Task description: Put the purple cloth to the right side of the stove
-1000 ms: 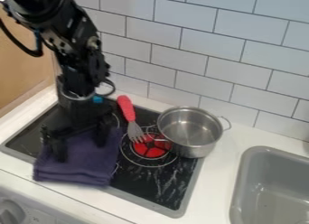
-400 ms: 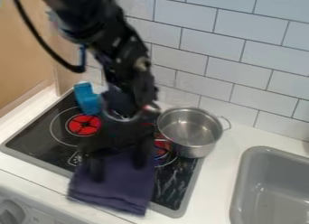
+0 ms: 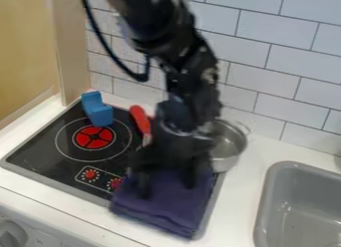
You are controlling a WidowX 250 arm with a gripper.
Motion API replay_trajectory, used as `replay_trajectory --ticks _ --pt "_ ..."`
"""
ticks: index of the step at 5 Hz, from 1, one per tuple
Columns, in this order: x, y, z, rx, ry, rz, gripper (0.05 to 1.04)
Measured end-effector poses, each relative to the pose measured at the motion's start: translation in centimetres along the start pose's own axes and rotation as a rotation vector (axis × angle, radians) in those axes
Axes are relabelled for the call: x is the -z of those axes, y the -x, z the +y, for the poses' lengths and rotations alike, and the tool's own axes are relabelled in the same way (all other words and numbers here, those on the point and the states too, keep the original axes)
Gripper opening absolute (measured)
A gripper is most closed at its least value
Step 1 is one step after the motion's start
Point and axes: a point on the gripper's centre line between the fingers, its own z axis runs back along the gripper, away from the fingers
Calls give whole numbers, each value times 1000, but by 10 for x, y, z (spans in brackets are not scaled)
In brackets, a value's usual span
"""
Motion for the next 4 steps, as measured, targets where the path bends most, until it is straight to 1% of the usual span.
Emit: replay_trajectory --ticks 1,3,4 --pt "-3 5 -13 36 11 -3 999" --pt "-3 8 -14 54 6 10 999" --pt "-8 4 -11 52 5 8 999"
